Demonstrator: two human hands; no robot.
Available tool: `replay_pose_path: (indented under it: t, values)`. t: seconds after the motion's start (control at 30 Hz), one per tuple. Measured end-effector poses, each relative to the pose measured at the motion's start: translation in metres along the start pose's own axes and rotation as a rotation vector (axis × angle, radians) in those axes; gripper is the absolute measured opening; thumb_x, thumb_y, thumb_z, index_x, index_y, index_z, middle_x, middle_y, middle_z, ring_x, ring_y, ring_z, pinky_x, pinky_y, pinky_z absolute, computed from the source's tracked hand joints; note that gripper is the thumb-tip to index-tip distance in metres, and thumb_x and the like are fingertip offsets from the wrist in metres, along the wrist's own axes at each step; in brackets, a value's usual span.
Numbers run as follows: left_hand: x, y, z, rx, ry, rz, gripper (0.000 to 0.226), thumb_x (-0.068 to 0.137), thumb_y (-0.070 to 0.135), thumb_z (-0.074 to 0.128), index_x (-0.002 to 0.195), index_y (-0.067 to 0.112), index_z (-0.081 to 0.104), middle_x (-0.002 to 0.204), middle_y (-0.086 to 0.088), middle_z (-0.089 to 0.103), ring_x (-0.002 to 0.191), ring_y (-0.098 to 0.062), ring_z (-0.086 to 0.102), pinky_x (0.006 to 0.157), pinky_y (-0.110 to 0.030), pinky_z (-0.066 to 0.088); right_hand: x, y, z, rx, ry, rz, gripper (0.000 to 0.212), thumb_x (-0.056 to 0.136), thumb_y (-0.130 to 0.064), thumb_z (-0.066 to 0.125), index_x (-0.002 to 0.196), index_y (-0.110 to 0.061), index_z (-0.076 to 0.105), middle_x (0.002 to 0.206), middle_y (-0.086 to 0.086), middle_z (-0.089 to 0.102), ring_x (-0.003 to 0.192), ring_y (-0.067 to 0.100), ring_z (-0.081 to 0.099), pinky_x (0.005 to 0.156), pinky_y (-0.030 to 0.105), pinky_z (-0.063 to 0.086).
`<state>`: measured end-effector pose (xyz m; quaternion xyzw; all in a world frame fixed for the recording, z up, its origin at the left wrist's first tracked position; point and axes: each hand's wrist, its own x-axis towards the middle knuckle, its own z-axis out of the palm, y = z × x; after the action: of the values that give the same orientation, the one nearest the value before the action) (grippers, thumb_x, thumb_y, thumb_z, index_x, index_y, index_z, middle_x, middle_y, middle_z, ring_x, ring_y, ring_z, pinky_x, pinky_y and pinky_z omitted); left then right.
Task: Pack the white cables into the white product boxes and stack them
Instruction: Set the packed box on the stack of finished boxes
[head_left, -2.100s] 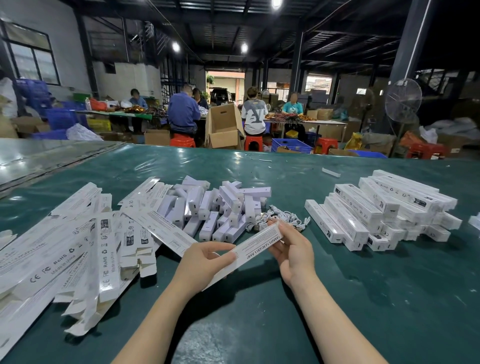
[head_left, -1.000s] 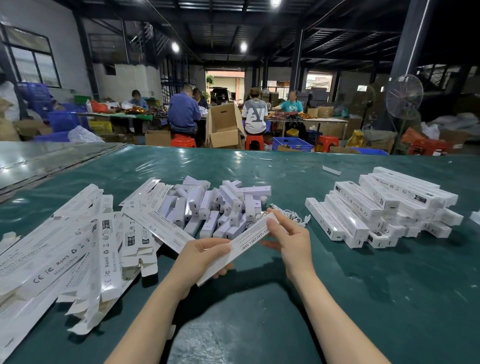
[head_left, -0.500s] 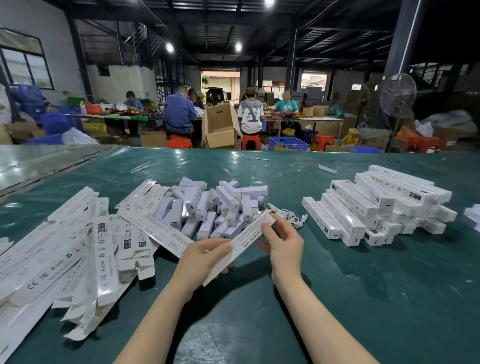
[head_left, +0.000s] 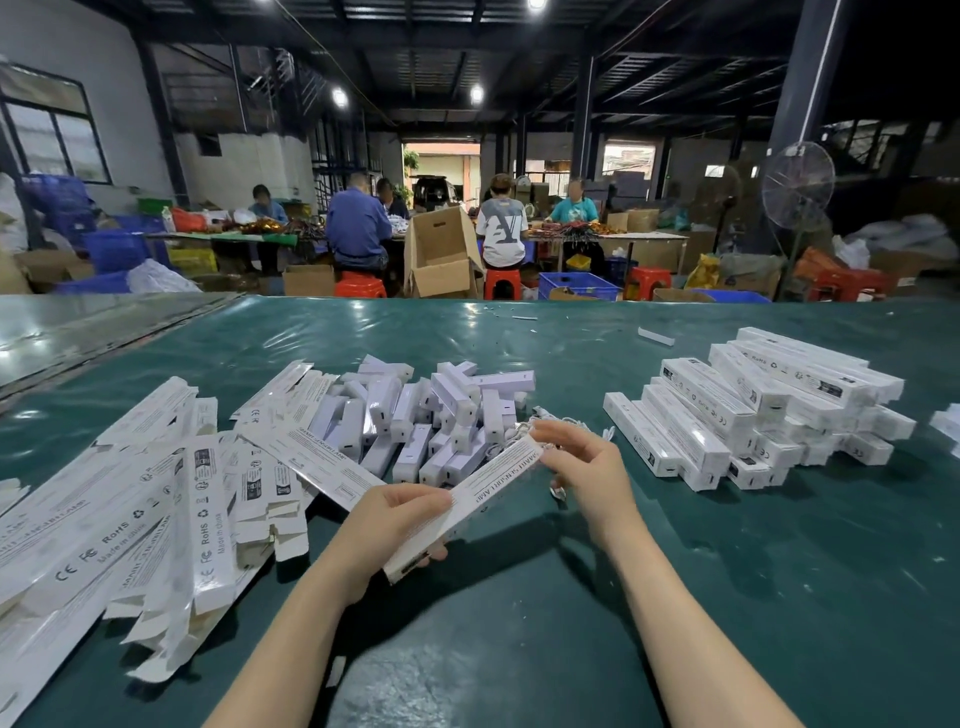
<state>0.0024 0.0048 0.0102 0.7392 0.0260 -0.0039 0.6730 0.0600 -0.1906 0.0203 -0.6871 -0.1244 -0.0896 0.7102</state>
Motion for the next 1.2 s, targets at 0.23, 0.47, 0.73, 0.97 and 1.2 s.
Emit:
replay_pose_path:
  t: [0.23,0.47,0.73,0.97,1.2]
  values:
    - [-0.003,0.006,-0.012,-0.254,-0.046,-0.078,0.037,0.064,0.041,0.063,0.085,0.013,0.074,0.084,-0.012,0.072,0.057,-0.023,0.066,0.046,-0.025,0.051,0.005,-0.001,-0.023,-0.21,-0.335,0.115,0.038,0.072,0.013,0.063,0.089,-0.021,0.068,0.086,0.005,0.063,0.065,0.016,0.051,0.056,0.019,0.039]
    - [0.001,-0.001,-0.019,-0.51,0.03,-0.055,0.038,0.078,0.041,0.048,0.102,0.016,0.064,0.101,-0.009,0.067,0.066,-0.02,0.068,0.049,-0.028,0.054,0.018,-0.008,-0.056,-0.024,0.591,-0.006,0.029,0.072,0.001,0.073,0.099,-0.006,0.063,0.074,0.001,0.059,0.065,0.013,0.053,0.062,0.016,0.047]
    - [0.005,-0.004,-0.016,-0.495,0.042,-0.022,0.04,0.07,0.035,0.054,0.103,0.014,0.065,0.098,-0.008,0.068,0.064,-0.017,0.067,0.05,-0.026,0.054,0.018,0.001,-0.072,-0.242,0.931,-0.012,0.054,0.079,0.01,0.059,0.131,0.0,0.047,0.137,0.015,0.043,0.102,0.019,0.054,0.081,0.015,0.038]
    - [0.007,-0.008,-0.006,0.04,0.547,0.205,0.024,0.082,0.002,0.058,0.07,0.021,0.066,0.066,0.0,0.061,0.055,-0.013,0.051,0.049,-0.022,0.037,0.015,0.011,-0.03,-0.273,0.373,0.099,0.031,0.08,0.006,0.052,0.066,-0.019,0.062,0.074,0.009,0.066,0.073,0.025,0.062,0.075,0.036,0.048]
    - [0.014,-0.029,-0.003,1.085,0.51,0.011,0.049,0.085,0.042,0.049,0.134,0.037,0.041,0.15,0.002,0.02,0.135,-0.025,0.012,0.109,-0.041,0.017,-0.001,0.023,0.014,-0.907,0.0,-0.017,0.026,0.082,-0.011,0.051,0.099,-0.018,0.069,0.105,-0.001,0.067,0.104,0.018,0.054,0.086,0.026,0.04]
